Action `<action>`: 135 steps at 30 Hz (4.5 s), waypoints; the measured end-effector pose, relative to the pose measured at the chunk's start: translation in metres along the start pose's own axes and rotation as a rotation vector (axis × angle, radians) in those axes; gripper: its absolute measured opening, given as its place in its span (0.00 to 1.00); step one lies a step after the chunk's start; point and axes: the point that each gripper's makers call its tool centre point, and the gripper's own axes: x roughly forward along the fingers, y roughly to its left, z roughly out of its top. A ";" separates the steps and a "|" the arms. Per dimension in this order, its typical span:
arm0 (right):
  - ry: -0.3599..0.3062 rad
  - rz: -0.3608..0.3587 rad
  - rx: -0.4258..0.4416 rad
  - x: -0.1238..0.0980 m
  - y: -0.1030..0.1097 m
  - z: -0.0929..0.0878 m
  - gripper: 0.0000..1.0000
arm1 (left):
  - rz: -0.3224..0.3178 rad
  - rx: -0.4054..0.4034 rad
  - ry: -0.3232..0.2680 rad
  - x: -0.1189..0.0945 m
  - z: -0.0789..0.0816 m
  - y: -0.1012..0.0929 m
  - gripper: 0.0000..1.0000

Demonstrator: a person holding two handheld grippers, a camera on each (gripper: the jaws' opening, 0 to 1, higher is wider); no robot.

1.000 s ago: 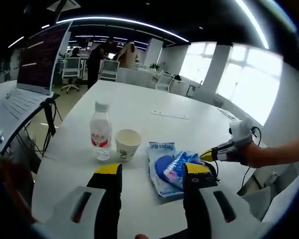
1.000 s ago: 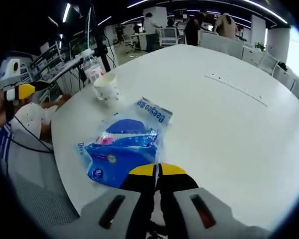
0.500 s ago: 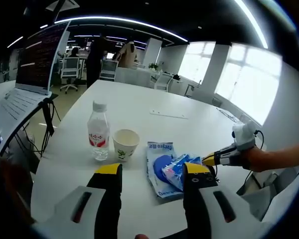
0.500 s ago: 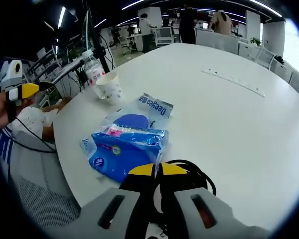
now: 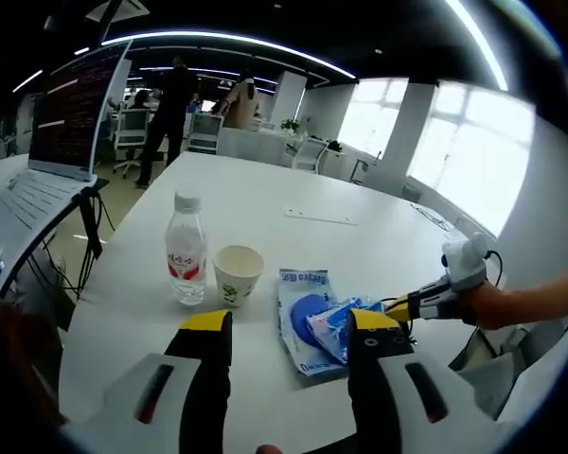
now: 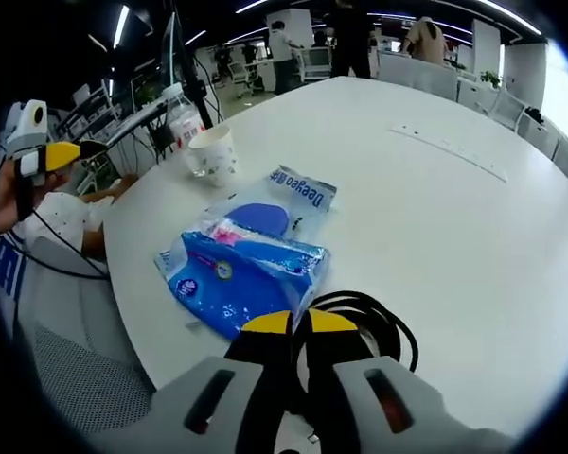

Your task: Arrange the tabletop items into an orderly group along one side of the table until the central work area is clear of visible clutter.

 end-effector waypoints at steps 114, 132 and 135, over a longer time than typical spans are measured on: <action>-0.020 -0.060 0.048 0.005 -0.084 0.069 0.00 | 0.021 -0.013 -0.007 -0.005 -0.001 -0.003 0.48; -0.013 -0.105 0.083 0.000 -0.116 0.067 0.00 | 0.036 -0.028 -0.022 -0.010 0.000 0.000 0.48; -0.012 -0.121 0.080 -0.004 -0.121 0.067 0.00 | 0.040 -0.033 -0.026 -0.012 -0.001 0.000 0.48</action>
